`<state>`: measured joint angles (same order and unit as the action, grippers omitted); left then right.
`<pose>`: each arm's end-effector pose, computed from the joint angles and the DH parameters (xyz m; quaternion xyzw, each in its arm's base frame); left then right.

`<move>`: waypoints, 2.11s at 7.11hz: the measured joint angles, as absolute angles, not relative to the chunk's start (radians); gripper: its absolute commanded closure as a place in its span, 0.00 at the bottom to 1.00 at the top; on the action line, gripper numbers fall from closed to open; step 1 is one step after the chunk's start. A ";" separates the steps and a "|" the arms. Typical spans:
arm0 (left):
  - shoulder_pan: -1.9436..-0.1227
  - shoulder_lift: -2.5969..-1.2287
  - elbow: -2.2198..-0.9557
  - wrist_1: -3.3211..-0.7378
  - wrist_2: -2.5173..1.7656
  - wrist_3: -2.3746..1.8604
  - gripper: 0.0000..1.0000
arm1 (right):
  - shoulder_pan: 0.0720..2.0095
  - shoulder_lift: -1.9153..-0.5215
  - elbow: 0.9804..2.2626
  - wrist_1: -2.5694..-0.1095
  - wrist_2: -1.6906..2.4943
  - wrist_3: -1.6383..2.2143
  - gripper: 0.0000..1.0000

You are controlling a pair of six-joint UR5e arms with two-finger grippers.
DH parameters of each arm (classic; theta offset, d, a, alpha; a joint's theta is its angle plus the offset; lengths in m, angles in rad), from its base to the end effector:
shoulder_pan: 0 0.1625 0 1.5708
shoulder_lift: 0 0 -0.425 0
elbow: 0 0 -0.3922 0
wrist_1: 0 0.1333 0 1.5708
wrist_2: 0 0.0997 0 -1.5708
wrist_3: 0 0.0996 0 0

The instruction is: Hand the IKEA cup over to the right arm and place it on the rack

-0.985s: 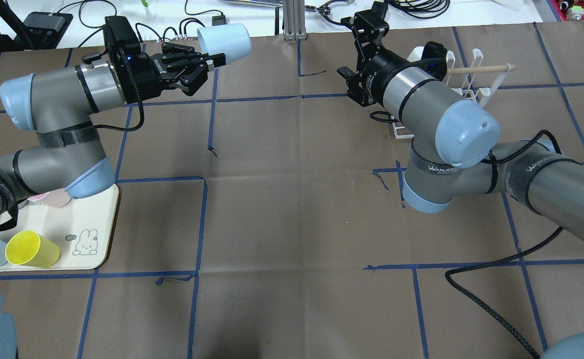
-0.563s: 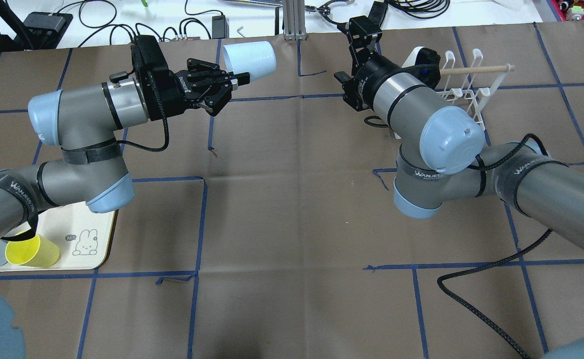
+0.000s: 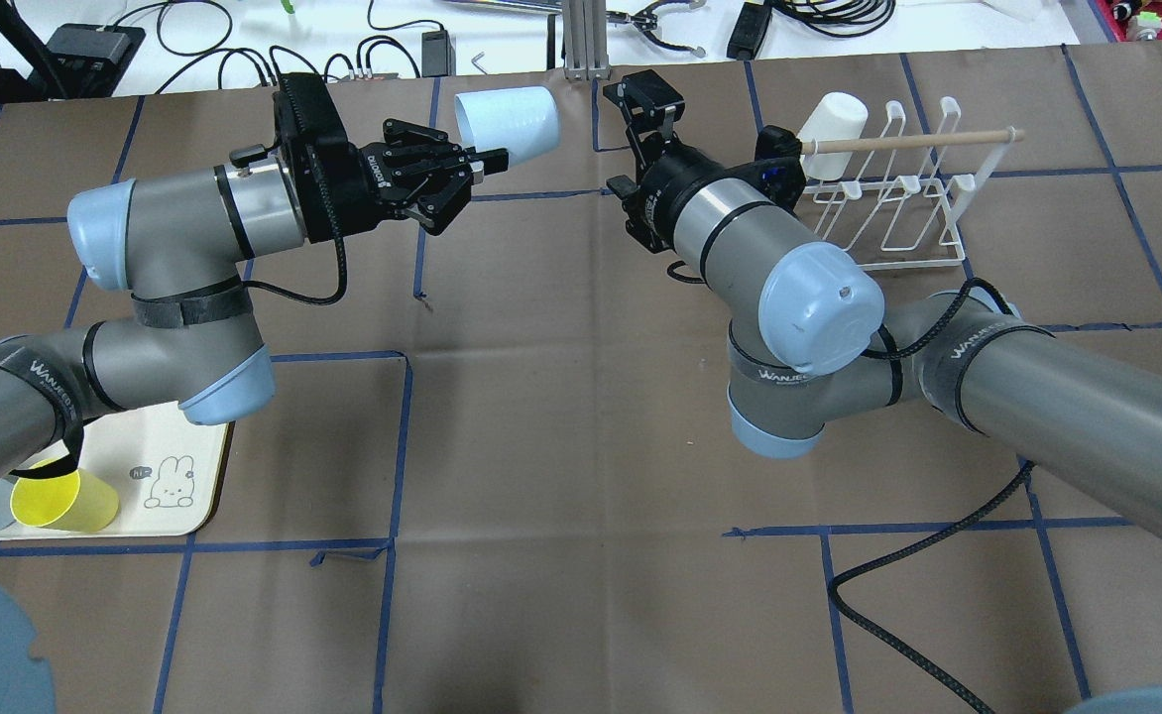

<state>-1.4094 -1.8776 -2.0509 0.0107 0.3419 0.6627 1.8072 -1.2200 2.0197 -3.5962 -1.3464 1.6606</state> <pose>-0.1440 -0.5290 0.3377 -0.4030 -0.6746 0.5026 0.3605 0.2787 -0.4929 0.3413 0.4824 0.6574 -0.2588 0.5178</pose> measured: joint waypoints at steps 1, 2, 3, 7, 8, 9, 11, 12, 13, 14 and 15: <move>-1.410 -1.878 -2.051 0.011 0.342 0.663 0.91 | 1.819 -1.218 2.006 -3.595 -1.346 1.661 0.01; -1.410 -1.878 -2.051 0.011 0.342 0.663 0.91 | 1.833 -1.216 1.996 -3.593 -1.346 1.662 0.01; -1.410 -1.878 -2.051 0.011 0.342 0.663 0.91 | 1.844 -1.209 1.987 -3.593 -1.347 1.665 0.01; -1.410 -1.877 -2.051 0.011 0.342 0.662 0.91 | 1.881 -1.162 1.923 -3.594 -1.350 1.698 0.01; -1.410 -1.877 -2.051 0.011 0.342 0.661 0.91 | 1.884 -1.159 1.917 -3.594 -1.350 1.700 0.01; -1.410 -1.877 -2.051 0.011 0.342 0.661 0.91 | 1.885 -1.154 1.909 -3.593 -1.350 1.701 0.01; -1.410 -1.876 -2.052 0.011 0.342 0.661 0.91 | 1.893 -1.127 1.877 -3.593 -1.351 1.701 0.01; -1.410 -1.875 -2.052 0.011 0.342 0.661 0.90 | 1.900 -1.115 1.864 -3.593 -1.351 1.704 0.01; -1.410 -1.874 -2.052 0.011 0.342 0.661 0.90 | 1.905 -1.110 1.857 -3.593 -1.352 1.712 0.02; -1.410 -1.874 -2.052 0.011 0.342 0.661 0.90 | 1.906 -1.108 1.854 -3.593 -1.352 1.717 0.05; -1.410 -1.873 -2.052 0.011 0.342 0.661 0.90 | 1.908 -1.108 1.852 -3.593 -1.351 1.720 0.15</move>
<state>-1.4097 -1.8733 -2.0525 0.0107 0.3421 0.6611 1.9080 -1.1082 1.8520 -3.5926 -1.3514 1.7198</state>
